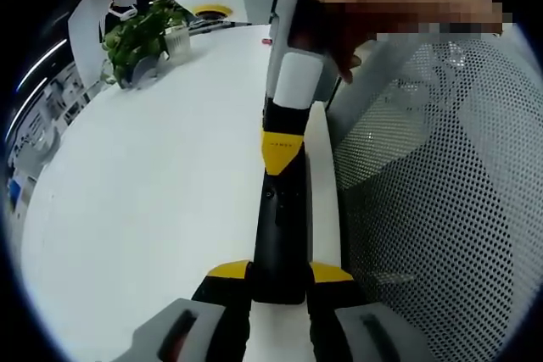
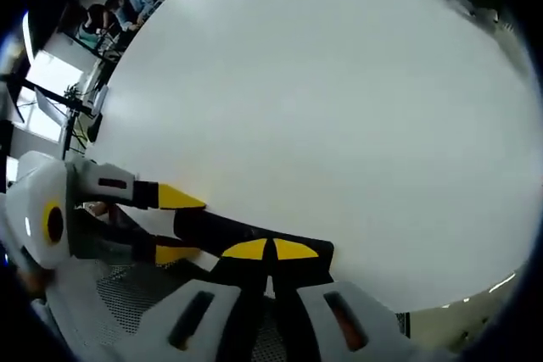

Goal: Press the specified remote control buttons in sequence, fully releasing each button before pressing the next.

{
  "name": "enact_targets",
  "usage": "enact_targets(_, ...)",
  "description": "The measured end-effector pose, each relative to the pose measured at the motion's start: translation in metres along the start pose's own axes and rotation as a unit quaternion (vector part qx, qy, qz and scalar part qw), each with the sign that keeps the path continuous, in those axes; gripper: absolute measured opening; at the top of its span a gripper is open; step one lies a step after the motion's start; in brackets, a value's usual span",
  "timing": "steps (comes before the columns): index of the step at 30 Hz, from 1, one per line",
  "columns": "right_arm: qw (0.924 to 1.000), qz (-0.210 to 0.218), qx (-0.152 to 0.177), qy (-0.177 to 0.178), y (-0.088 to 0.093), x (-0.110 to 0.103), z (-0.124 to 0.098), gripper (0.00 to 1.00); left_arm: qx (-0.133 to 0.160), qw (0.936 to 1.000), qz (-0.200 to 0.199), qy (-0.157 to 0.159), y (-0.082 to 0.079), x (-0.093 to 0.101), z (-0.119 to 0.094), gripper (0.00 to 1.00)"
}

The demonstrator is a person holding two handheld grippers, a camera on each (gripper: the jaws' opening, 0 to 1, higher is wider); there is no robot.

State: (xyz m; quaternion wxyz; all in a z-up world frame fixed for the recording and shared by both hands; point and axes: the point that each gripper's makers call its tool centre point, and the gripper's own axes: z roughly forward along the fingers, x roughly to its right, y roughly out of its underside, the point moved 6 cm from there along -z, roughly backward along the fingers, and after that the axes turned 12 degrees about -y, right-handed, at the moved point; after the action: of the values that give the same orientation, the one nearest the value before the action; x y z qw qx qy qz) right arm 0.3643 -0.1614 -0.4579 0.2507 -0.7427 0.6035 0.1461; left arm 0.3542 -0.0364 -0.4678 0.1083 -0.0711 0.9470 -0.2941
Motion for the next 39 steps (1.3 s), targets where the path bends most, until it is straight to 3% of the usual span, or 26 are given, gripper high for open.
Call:
enact_targets(13, 0.9998, 0.019, 0.01, 0.004, 0.0, 0.001, 0.002, 0.0, 0.0, 1.0, -0.003, -0.001, 0.0, 0.0, 0.0, 0.25)
enact_targets(21, 0.9995, -0.024, 0.012, 0.018, 0.001, -0.003, 0.002, 0.0, 0.001, 1.0, -0.003, -0.001, 0.0, 0.0, 0.0, 0.25)
enact_targets(28, 0.9992, -0.031, 0.011, 0.021, 0.0, -0.004, 0.001, 0.0, 0.001, 1.0, -0.003, -0.001, 0.0, 0.0, 0.0, 0.25)
enact_targets(39, 0.9999, -0.004, 0.005, -0.008, 0.003, -0.008, 0.001, 0.0, 0.001, 1.0, 0.0, -0.001, 0.0, 0.0, 0.0, 0.25)
